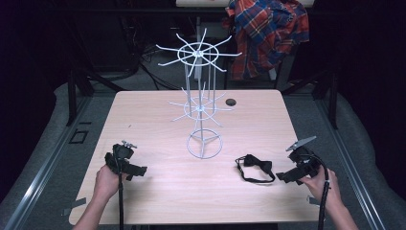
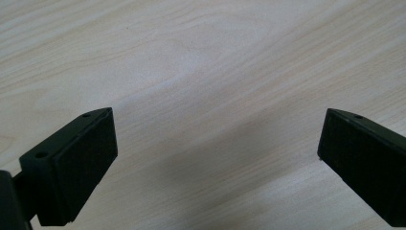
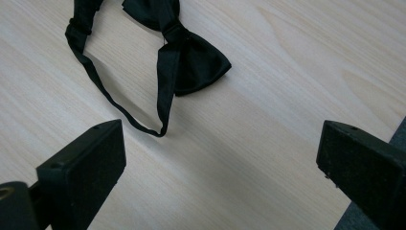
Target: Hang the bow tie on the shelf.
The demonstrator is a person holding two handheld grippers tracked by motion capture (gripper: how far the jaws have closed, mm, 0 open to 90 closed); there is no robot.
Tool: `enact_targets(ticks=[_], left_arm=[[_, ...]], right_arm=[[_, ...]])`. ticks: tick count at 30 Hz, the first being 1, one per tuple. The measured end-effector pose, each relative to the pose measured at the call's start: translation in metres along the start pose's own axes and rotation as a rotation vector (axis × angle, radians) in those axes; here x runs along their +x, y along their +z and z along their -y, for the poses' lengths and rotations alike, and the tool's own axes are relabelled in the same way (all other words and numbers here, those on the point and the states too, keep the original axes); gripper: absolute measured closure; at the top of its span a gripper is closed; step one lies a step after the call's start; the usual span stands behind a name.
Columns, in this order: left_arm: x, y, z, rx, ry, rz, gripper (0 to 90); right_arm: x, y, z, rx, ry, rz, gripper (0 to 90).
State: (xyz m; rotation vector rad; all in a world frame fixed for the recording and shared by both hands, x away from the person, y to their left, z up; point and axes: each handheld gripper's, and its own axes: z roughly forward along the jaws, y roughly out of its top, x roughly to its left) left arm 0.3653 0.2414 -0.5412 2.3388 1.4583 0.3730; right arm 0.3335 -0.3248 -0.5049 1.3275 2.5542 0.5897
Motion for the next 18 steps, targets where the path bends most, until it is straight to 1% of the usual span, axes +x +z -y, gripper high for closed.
enact_targets(ticks=[3, 5, 9, 10, 13, 18], left_arm=[[0.0, 0.001, 0.0, 0.003, -0.001, 0.0, 0.0], [0.0, 0.001, 0.0, 0.004, 0.001, -0.001, 0.0], [0.0, 0.001, 0.0, 0.003, 0.001, -0.002, 0.0], [0.0, 0.001, 0.0, 0.006, -0.002, -0.001, 0.0], [0.002, 0.001, 0.002, 0.01, 0.001, -0.001, 0.0], [0.005, -0.001, 0.005, 0.003, -0.014, -0.001, 0.0]], right_arm=[[-0.001, 0.001, 0.0, 0.002, -0.005, -0.014, 1.2], [-0.002, 0.001, 0.0, 0.004, 0.001, -0.023, 0.2], [-0.001, 0.001, -0.002, 0.009, 0.003, -0.025, 0.0], [0.0, 0.002, -0.002, 0.005, 0.006, -0.033, 0.0], [0.0, 0.004, -0.006, 0.014, -0.003, -0.036, 0.0], [0.004, 0.006, -0.012, 0.015, -0.008, -0.037, 0.0]])
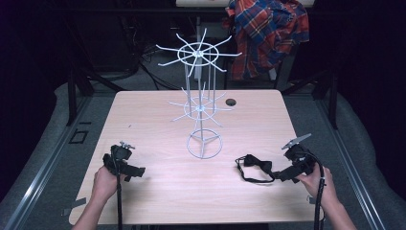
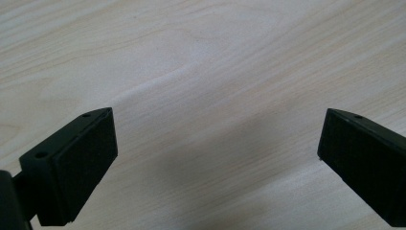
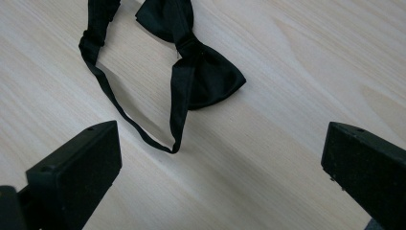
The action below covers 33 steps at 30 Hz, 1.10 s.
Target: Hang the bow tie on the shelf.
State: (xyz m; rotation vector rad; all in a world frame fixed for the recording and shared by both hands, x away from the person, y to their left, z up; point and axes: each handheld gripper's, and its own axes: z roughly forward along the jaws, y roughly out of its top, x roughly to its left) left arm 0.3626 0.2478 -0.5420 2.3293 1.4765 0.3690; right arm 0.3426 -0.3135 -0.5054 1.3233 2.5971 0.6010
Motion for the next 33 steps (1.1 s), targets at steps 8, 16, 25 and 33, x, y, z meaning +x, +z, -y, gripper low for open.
enact_targets(ticks=[8, 16, 25, 33], left_arm=[[0.0, 0.002, -0.001, 0.003, 0.003, -0.002, 0.0], [-0.001, 0.001, 0.0, 0.01, 0.01, -0.008, 0.0], [-0.002, 0.0, 0.0, 0.005, 0.014, -0.015, 0.0], [-0.003, 0.0, 0.0, 0.005, 0.019, -0.014, 0.0]], right_arm=[[-0.002, 0.002, -0.003, -0.017, 0.003, 0.004, 0.0], [-0.002, 0.008, -0.009, -0.045, 0.005, 0.004, 0.0], [0.012, 0.019, -0.026, 0.018, -0.068, 0.023, 0.0], [0.018, 0.028, -0.037, 0.034, -0.094, 0.018, 9.2]])
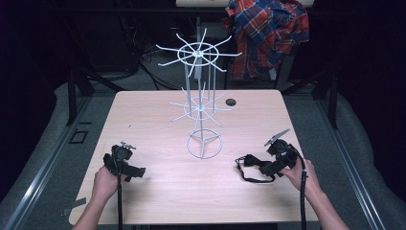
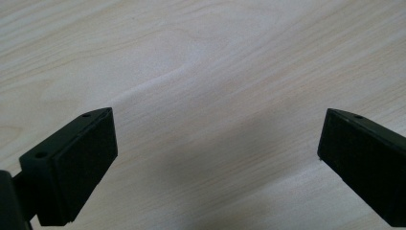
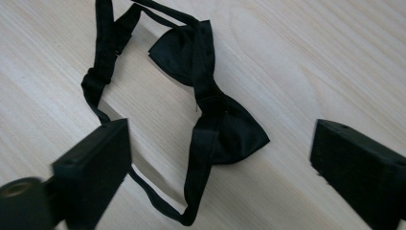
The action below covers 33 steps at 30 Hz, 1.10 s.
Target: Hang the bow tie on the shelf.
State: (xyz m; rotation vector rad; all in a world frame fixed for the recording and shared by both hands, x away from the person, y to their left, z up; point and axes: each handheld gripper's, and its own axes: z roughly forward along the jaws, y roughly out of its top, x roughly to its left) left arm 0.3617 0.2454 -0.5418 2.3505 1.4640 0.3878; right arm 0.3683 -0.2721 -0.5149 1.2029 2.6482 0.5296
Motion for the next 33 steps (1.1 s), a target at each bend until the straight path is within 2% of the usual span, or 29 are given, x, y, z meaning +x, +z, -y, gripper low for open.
enact_targets(ticks=[2, 5, 7, 8, 9, 11, 14, 17, 21, 24, 25, 33], left_arm=[[0.0, 0.0, 0.0, 0.004, 0.0, 0.0, 0.0], [0.0, 0.0, 0.001, 0.003, -0.003, -0.002, 0.0], [0.001, 0.0, 0.001, 0.005, -0.003, -0.004, 0.0], [0.001, 0.0, 0.001, 0.005, -0.003, -0.004, 0.0], [0.001, 0.0, 0.001, 0.005, -0.003, -0.004, 0.0], [0.0, 0.0, 0.001, 0.008, -0.004, -0.002, 0.0], [0.0, 0.001, 0.001, 0.011, 0.001, -0.003, 0.0], [0.0, 0.002, 0.001, 0.016, 0.004, -0.003, 0.0], [-0.001, 0.002, 0.001, 0.014, 0.004, -0.004, 0.0], [-0.001, 0.002, 0.001, 0.016, 0.004, -0.003, 0.0], [-0.001, 0.002, 0.001, 0.017, 0.005, -0.004, 0.0], [0.0, 0.002, 0.001, 0.015, 0.006, -0.003, 0.0]], right_arm=[[0.0, 0.002, -0.002, 0.002, -0.007, 0.001, 15.0], [0.0, 0.006, -0.005, 0.006, -0.002, -0.002, 18.2], [-0.001, 0.01, -0.009, 0.011, -0.001, 0.003, 27.7], [-0.001, 0.01, -0.009, 0.011, -0.001, 0.003, 27.7], [-0.002, 0.013, -0.011, 0.006, 0.012, 0.005, 33.5], [-0.003, 0.015, -0.013, 0.022, 0.001, 0.009, 37.1], [-0.003, 0.02, -0.014, 0.02, 0.007, 0.005, 41.1], [-0.004, 0.021, -0.016, 0.047, -0.013, 0.006, 44.1], [-0.002, 0.027, -0.018, 0.055, -0.012, -0.003, 48.7], [-0.001, 0.03, -0.019, 0.076, -0.019, 0.006, 50.3], [0.0, 0.032, -0.019, 0.09, -0.025, 0.014, 53.3], [0.002, 0.037, -0.018, 0.111, -0.018, 0.018, 63.0]])
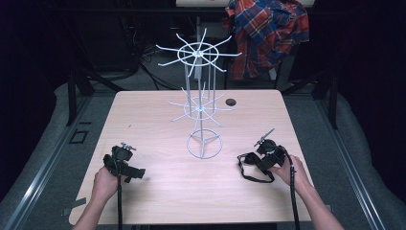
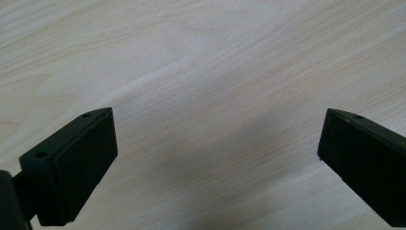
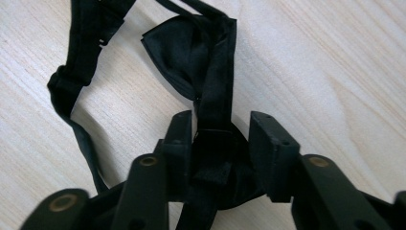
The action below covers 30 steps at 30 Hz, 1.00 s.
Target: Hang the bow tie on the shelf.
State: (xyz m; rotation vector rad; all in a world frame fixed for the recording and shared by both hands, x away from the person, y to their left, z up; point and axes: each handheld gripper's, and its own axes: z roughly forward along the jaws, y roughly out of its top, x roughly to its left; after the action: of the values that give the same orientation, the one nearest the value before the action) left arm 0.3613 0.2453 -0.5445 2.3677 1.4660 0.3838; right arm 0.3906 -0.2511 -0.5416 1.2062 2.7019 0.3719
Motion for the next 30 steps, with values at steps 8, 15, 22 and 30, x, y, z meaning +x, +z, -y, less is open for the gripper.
enact_targets(ticks=[8, 15, 22, 30], left_arm=[[0.0, 0.0, 0.0, 0.0, 0.0, 0.002, 0.0], [0.001, -0.001, 0.0, 0.002, -0.003, 0.002, 0.0], [0.001, -0.001, 0.0, 0.001, -0.001, 0.001, 0.0], [0.001, -0.001, 0.0, -0.002, -0.002, -0.001, 0.0]], right_arm=[[0.004, -0.001, -0.001, -0.01, 0.007, 0.007, 73.8], [0.004, -0.008, -0.002, -0.02, -0.006, 0.026, 74.2], [0.006, -0.018, -0.004, -0.07, -0.004, 0.027, 74.3], [0.012, -0.028, -0.006, -0.112, -0.011, 0.038, 74.2]])
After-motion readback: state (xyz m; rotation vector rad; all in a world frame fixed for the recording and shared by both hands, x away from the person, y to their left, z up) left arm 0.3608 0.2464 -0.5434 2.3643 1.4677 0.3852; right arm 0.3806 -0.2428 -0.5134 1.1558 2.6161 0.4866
